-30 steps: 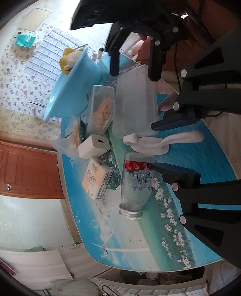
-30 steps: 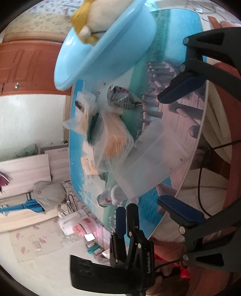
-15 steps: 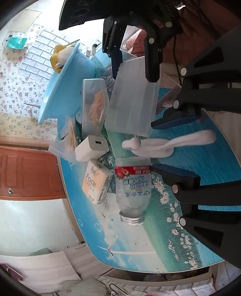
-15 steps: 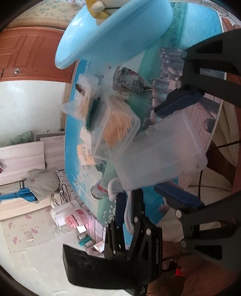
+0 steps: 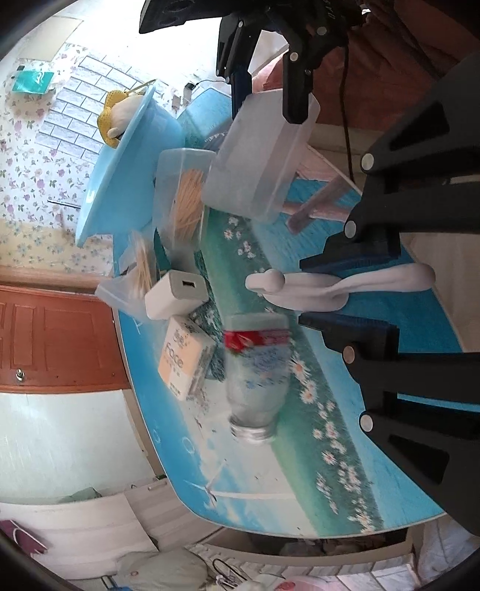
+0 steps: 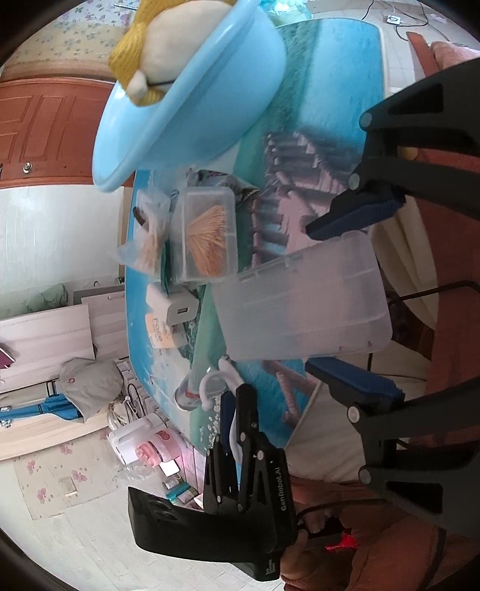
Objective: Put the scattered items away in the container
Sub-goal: 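Carry the hook and clear box to the basin while the left gripper releases the hook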
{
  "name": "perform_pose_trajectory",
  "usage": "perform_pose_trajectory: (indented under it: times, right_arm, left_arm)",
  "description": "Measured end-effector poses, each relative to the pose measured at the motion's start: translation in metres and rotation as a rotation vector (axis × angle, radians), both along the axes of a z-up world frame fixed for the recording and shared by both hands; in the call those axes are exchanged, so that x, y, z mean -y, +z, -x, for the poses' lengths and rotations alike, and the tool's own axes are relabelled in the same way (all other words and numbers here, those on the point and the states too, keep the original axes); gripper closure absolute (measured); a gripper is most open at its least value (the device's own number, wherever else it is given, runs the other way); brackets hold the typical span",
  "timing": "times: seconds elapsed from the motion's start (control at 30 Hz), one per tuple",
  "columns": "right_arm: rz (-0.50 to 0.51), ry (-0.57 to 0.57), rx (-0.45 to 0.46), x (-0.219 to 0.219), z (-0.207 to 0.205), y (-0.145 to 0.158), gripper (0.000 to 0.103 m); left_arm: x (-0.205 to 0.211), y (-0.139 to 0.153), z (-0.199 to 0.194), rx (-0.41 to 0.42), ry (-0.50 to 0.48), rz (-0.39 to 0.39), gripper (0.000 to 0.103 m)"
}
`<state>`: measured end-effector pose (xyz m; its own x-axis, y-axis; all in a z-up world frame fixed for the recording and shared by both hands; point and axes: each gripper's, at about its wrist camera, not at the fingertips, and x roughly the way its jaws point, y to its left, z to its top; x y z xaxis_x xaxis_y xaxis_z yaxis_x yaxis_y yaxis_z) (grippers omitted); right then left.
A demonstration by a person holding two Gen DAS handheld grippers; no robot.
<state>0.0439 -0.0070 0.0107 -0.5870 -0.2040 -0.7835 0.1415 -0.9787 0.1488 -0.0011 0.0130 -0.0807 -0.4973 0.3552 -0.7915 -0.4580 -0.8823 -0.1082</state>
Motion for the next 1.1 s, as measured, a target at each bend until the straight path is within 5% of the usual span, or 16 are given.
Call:
perform_pose_trajectory:
  times: [0.43,0.63,0.7,0.77,1.1]
  right_arm:
    - [-0.028,0.026,0.0,0.012,0.007,-0.001,0.04]
    - [-0.031,0.03,0.025,0.015,0.018,-0.008,0.039]
    - [-0.033,0.033,0.031,0.016,0.021,-0.01,0.039]
    - [-0.045,0.036,0.037,0.018,0.024,-0.013,0.039]
    - [-0.056,0.069,-0.001,0.027,0.024,-0.006,0.042]
  left_arm:
    - [-0.002,-0.002,-0.001,-0.019,-0.008,0.022,0.081]
    - [-0.006,-0.005,0.004,-0.059,-0.007,0.03,0.07]
    - [-0.007,-0.005,0.006,-0.07,-0.016,0.041,0.07]
    - [-0.006,-0.004,0.006,-0.07,-0.021,0.036,0.083]
    - [0.007,0.016,-0.002,-0.084,0.011,-0.023,0.083]
